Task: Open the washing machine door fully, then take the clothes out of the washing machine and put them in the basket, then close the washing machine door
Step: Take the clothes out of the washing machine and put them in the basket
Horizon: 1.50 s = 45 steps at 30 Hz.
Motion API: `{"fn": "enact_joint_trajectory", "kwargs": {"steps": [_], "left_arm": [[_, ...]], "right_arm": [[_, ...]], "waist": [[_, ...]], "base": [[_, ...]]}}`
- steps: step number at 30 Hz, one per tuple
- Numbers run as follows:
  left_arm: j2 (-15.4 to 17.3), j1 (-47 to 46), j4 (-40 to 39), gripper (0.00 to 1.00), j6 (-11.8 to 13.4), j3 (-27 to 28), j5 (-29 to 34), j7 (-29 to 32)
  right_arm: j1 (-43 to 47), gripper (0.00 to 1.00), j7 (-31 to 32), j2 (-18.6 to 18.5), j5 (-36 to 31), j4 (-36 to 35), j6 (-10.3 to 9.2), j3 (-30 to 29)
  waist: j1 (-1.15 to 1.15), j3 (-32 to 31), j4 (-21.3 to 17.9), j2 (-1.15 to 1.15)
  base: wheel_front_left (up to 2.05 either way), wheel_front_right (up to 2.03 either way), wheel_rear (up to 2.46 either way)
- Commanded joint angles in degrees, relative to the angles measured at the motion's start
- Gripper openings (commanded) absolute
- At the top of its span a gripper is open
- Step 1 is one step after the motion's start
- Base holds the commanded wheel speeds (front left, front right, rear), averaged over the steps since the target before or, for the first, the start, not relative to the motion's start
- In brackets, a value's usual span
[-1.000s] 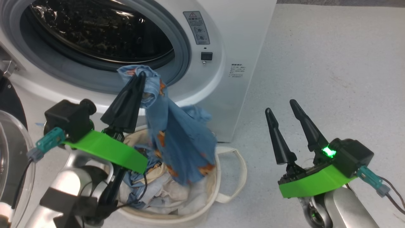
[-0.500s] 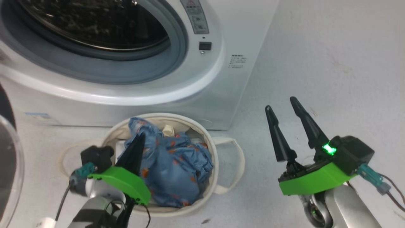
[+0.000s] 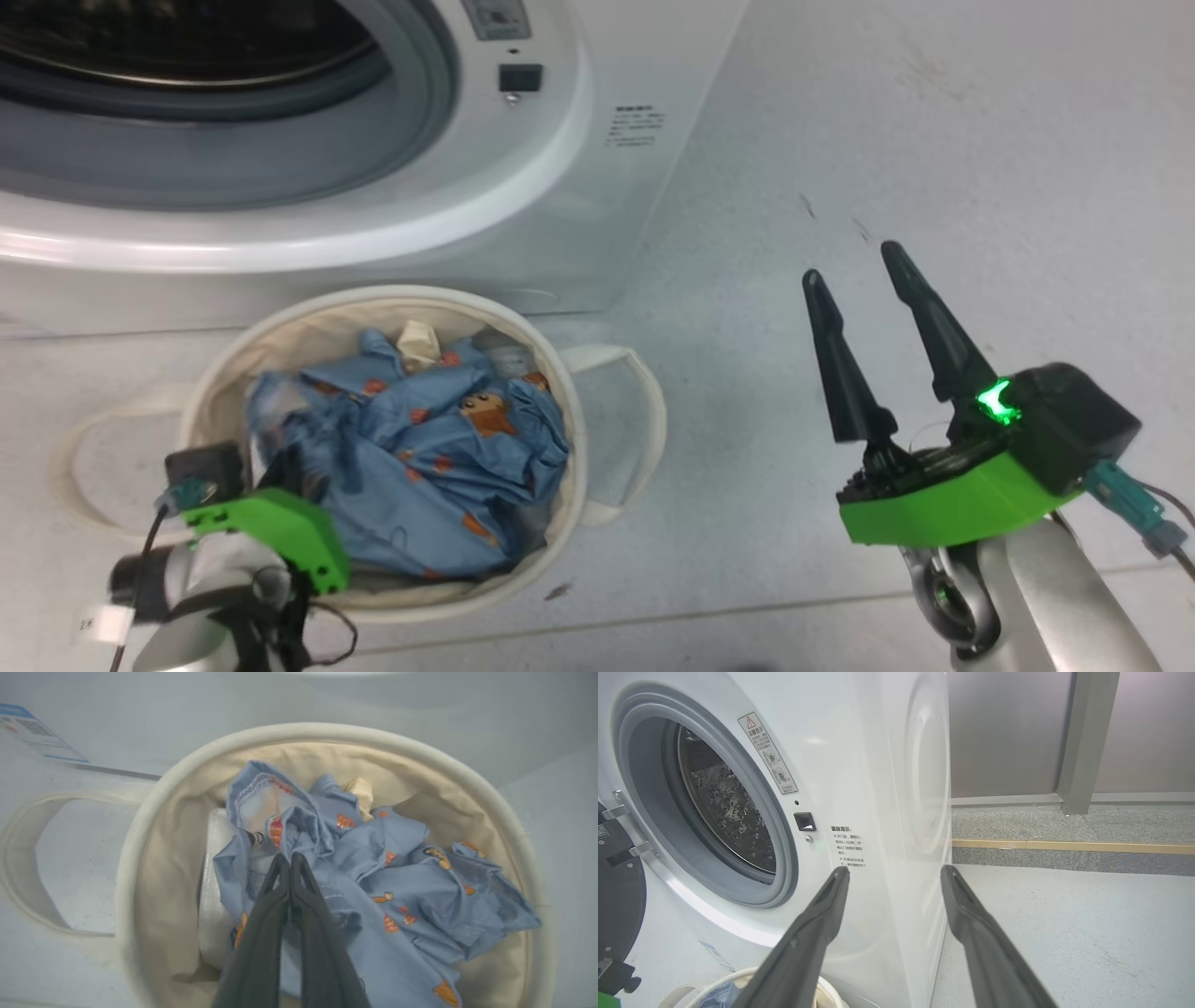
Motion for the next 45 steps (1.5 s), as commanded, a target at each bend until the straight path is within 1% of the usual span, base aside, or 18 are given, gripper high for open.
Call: {"fn": "enact_joint_trajectory", "kwargs": {"steps": [1,2,4,7,8,12,16,21,25,30,33,34,37,40,45], "left_arm": [[1.67,-1.37,0.83,0.41,0.78,1.75,0.23,-0.85],[1.6,-1.92,2.05,1.0,0.99,1.89,0.15,-0.91],[1.18,-2.62,3.47,1.0,0.5,2.2,-0.25,-1.02],[0.35,-2.9,4.42,1.0,-1.91,2.26,-0.8,-1.13],[0.32,-2.98,4.49,1.0,-2.35,2.13,-0.67,-1.17],[0.29,-2.71,1.56,1.0,-3.01,1.98,0.55,-1.23],[0.52,-0.29,-5.64,1.0,-3.14,2.78,2.79,-1.24],[0.28,3.86,-16.63,1.0,-3.26,4.26,6.32,-1.25],[0.14,7.82,-27.18,1.0,-4.62,4.98,8.34,-1.25],[1.91,13.2,-40.35,1.0,-5.56,5.83,9.92,-1.25],[3.1,16.81,-46.73,1.0,-5.84,6.56,8.3,-1.25],[3.1,16.81,-46.73,1.0,-5.84,6.56,8.3,-1.25],[5.46,19.41,-52.05,1.0,-5.96,6.36,7.22,-1.12],[7.14,21.56,-55.77,1.0,-5.86,7.06,6.36,-0.25],[7.81,24.13,-58.46,1.0,-4.94,7.59,5.5,1.17]], "right_arm": [[-0.75,1.0,-0.28,0.18,-0.37,-2.18,0.24,0.37],[-0.75,1.0,-0.28,0.21,-0.4,-2.22,0.24,0.17],[-0.69,1.0,-0.28,0.23,-0.47,-2.01,0.24,-0.15],[-0.88,1.0,-0.28,0.41,-0.31,-1.48,0.24,0.37],[-0.96,1.0,-0.28,0.47,-0.2,-1.31,0.24,0.68],[-1.16,1.0,-0.28,0.25,0.13,-0.66,0.24,1.66],[-0.78,1.0,-0.28,0.03,0.51,0.13,0.24,2.17],[0.15,1.0,-0.28,-0.47,1.28,2.02,0.24,3.16],[0.75,1.0,-0.28,-0.61,1.92,3.2,0.24,3.73],[1.31,1.0,-0.28,-0.17,2.63,4.48,0.24,4.41],[1.52,1.0,-0.28,0.4,2.95,5.07,0.24,5.09],[1.52,1.0,-0.28,0.4,2.95,5.07,0.24,5.09],[1.68,1.0,-0.28,0.75,2.93,5.55,0.24,5.43],[1.79,1.0,-0.28,1.02,2.74,6.01,0.24,5.52],[1.92,1.0,-0.28,1.13,2.43,6.87,0.24,5.48]], "waist": [[0.0,1.4,-1.21,0.0],[0.0,1.46,-1.13,0.0],[0.0,1.25,-0.56,0.0],[0.0,0.15,0.59,0.0],[0.0,-0.32,1.03,0.0],[0.0,-2.23,3.48,0.0],[0.0,-4.59,6.03,0.0],[0.0,-8.0,9.54,0.0],[0.0,-10.79,11.85,0.0],[0.0,-13.55,13.43,0.0],[0.0,-15.14,13.8,0.0],[0.0,-15.14,13.8,0.0],[0.0,-16.48,14.13,0.0],[0.0,-17.47,14.39,0.0],[0.0,-18.04,14.68,0.0]], "base": [[0.0,0.0,0.0],[0.0,0.0,0.0],[0.0,0.0,0.0],[0.0,0.0,0.0],[0.0,0.0,0.0],[0.0,0.0,0.0],[0.0,0.0,0.0],[0.0,0.0,0.0],[0.0,0.0,0.0],[0.0,0.0,0.0],[0.0,0.0,0.0],[0.0,0.0,0.0],[0.0,0.0,0.0],[0.0,0.0,0.0],[0.0,0.0,0.0]]}}
